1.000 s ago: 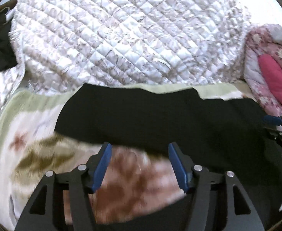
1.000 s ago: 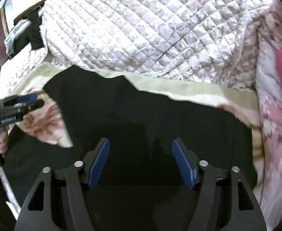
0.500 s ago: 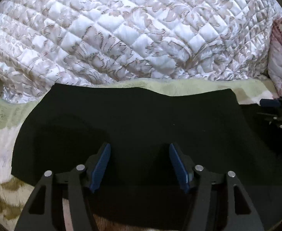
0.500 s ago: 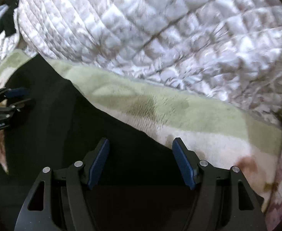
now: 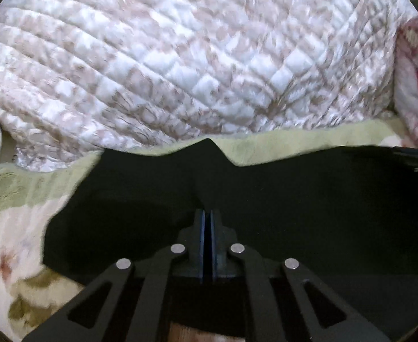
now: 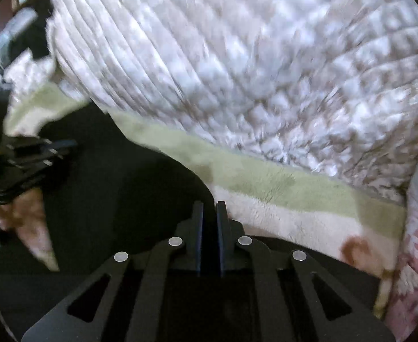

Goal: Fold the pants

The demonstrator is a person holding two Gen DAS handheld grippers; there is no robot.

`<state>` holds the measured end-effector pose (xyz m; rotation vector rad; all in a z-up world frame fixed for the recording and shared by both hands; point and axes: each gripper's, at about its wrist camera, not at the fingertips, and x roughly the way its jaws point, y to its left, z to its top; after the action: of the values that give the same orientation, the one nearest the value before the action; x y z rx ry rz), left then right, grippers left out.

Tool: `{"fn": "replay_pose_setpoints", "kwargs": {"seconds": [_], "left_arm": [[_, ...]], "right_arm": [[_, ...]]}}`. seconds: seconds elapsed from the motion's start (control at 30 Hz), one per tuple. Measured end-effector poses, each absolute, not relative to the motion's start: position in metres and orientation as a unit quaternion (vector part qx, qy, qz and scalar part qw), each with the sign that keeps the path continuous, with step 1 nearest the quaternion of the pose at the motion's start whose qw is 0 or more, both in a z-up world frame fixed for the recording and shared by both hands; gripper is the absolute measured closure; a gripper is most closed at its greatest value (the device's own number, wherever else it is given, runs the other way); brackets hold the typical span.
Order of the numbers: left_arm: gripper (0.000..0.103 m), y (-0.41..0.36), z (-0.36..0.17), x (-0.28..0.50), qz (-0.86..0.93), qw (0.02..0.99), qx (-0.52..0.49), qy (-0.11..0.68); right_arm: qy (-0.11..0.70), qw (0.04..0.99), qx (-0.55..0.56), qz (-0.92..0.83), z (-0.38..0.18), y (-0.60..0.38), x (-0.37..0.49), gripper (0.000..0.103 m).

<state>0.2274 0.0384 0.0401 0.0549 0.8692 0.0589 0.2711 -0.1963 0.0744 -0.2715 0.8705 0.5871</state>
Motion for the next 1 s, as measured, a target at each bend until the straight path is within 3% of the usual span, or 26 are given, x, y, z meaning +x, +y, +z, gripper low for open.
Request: {"fn": "replay_pose_setpoints", "kwargs": {"seconds": [0.3, 0.43, 0.63, 0.77, 0.83, 0.9, 0.97, 1.0], "left_arm": [[0.099, 0.048, 0.084, 0.106, 0.011, 0.925, -0.032, 0.379], [0.098, 0.046, 0.075, 0.041, -0.002, 0.914, -0.061, 0.4], [0.098, 0.03, 0.033, -0.025, -0.004, 0.877, -0.069, 0.476], [0.097, 0.034, 0.041, -0.047, 0.001, 0.879, -0.088, 0.468], [0.087, 0.035, 0.053, -0.045, 0.003, 0.887, -0.089, 0.452], [0.055, 0.033, 0.065, -0.034, 0.008, 0.895, -0.087, 0.438], [0.048, 0.028, 0.076, -0.018, 0.006, 0.9, -0.085, 0.428], [0.044, 0.023, 0.079, -0.008, 0.0, 0.902, -0.078, 0.424]], "right_arm": [[0.366, 0.87, -0.069, 0.323, 0.127, -0.233, 0.126, 0.096], [0.395, 0.857, -0.044, 0.326, 0.112, -0.249, 0.062, 0.096], [0.513, 0.81, 0.0, 0.285, 0.045, -0.267, 0.01, 0.093], [0.508, 0.814, 0.063, 0.273, 0.045, -0.287, -0.004, 0.08], [0.479, 0.832, 0.095, 0.264, 0.057, -0.299, -0.012, 0.078], [0.456, 0.846, 0.117, 0.25, 0.065, -0.308, -0.015, 0.072], [0.44, 0.857, 0.132, 0.234, 0.067, -0.314, -0.013, 0.057], [0.437, 0.859, 0.138, 0.228, 0.066, -0.317, -0.012, 0.057]]}}
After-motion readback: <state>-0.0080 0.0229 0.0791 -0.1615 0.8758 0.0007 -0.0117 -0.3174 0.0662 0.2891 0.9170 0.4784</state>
